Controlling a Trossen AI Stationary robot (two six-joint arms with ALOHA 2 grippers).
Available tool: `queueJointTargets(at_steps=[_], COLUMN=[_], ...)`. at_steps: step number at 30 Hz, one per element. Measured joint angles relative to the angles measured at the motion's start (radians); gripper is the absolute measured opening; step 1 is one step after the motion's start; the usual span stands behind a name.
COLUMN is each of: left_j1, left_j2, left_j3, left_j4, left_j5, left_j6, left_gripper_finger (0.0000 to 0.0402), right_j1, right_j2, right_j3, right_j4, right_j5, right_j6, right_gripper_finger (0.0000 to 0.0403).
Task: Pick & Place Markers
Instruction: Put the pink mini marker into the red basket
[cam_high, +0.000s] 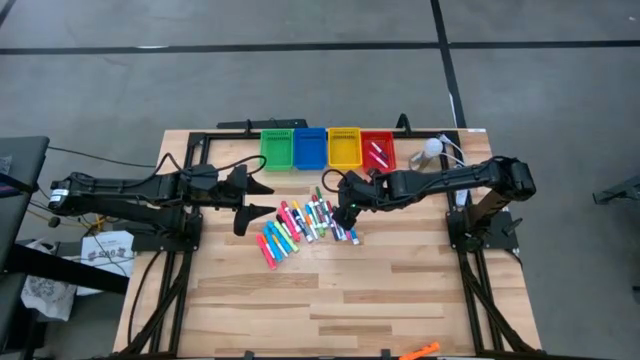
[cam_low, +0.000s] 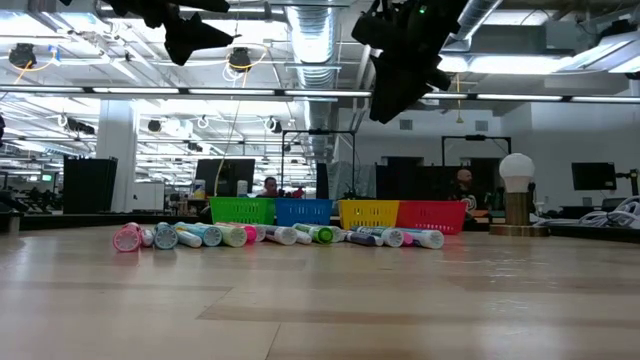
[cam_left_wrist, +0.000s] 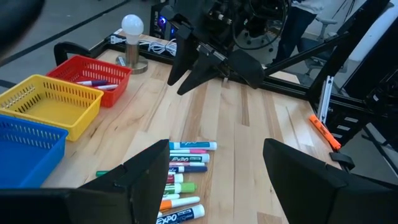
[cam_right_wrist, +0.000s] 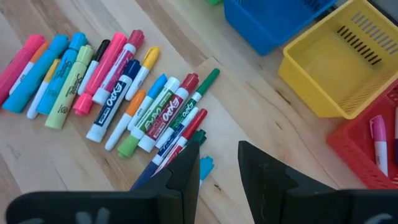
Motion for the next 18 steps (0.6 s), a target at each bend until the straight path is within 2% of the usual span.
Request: queueJointTargets(at_steps=[12, 18], left_j1=[0.0, 0.0], left_j2=[0.0, 0.0], left_j3=[0.0, 0.0], left_j4=[0.006, 0.007], left_j5=[0.0, 0.0], left_j6=[0.0, 0.0], left_gripper_finger=[0.026, 0.026], right_j1=[0.048, 0.082], right_j2=[0.0, 0.015], right_j3=[0.0, -0.014], right_j4=[0.004, 0.107], right_j5=[-0.011, -0.009], right_j6=[0.083, 0.177], right_gripper_finger=[0.0102, 0.0102])
